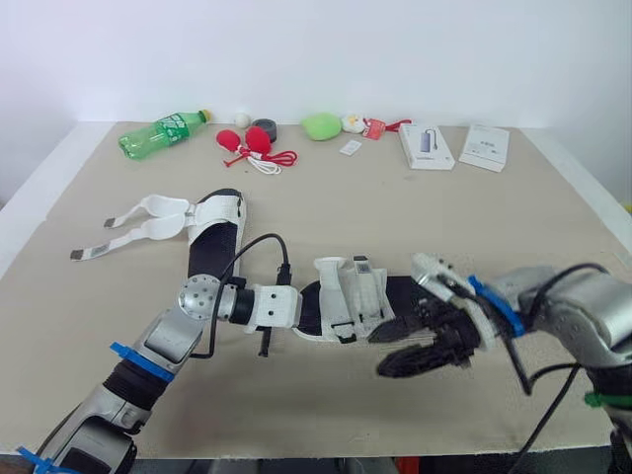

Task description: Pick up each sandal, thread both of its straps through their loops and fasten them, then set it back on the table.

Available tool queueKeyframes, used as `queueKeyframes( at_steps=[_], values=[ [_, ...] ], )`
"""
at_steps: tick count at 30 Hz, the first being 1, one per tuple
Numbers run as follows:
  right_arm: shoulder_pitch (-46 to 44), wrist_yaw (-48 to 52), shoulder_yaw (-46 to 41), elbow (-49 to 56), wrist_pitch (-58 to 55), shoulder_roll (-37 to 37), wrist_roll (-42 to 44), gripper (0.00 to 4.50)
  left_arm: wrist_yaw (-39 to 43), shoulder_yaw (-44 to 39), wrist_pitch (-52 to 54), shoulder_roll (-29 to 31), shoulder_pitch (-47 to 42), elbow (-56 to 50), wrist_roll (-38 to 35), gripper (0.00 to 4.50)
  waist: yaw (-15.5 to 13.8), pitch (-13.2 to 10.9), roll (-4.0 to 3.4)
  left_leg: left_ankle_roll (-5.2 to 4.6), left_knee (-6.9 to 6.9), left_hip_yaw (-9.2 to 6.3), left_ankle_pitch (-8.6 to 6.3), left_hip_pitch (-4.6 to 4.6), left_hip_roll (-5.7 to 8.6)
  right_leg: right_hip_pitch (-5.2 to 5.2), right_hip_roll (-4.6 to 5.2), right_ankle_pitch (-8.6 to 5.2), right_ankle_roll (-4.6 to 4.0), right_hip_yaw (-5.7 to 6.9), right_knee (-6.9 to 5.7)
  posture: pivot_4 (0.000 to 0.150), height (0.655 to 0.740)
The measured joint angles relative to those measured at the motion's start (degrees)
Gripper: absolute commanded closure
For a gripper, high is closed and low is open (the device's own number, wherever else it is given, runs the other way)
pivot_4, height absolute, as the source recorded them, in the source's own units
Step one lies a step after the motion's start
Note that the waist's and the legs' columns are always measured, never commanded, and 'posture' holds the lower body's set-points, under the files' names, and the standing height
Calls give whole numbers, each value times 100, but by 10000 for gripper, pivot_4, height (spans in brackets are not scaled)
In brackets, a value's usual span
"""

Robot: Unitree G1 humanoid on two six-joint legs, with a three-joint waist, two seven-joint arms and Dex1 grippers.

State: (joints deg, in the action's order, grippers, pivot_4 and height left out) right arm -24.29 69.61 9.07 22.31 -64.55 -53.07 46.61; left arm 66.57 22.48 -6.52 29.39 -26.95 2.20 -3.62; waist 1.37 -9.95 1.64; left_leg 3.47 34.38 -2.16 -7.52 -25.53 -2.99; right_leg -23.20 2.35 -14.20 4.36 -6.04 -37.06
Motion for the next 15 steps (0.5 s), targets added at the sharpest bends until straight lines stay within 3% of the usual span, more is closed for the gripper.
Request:
queueKeyframes(
  at_steps=[8,15],
  values=[
    [357,-1227,-32,129,177,600,-366,11600,6,3,-58,-12,-19,60,0,45000,5,0,2,0,6,5,1,1,-1,1,0,3,1,-3,0,1500,7400],
    [583,-1571,-116,245,196,623,-362,11600,13,2,-72,-11,-20,64,0,45000,6,0,2,0,5,6,1,1,-1,1,0,3,1,-5,0,1500,7400]
  ],
)
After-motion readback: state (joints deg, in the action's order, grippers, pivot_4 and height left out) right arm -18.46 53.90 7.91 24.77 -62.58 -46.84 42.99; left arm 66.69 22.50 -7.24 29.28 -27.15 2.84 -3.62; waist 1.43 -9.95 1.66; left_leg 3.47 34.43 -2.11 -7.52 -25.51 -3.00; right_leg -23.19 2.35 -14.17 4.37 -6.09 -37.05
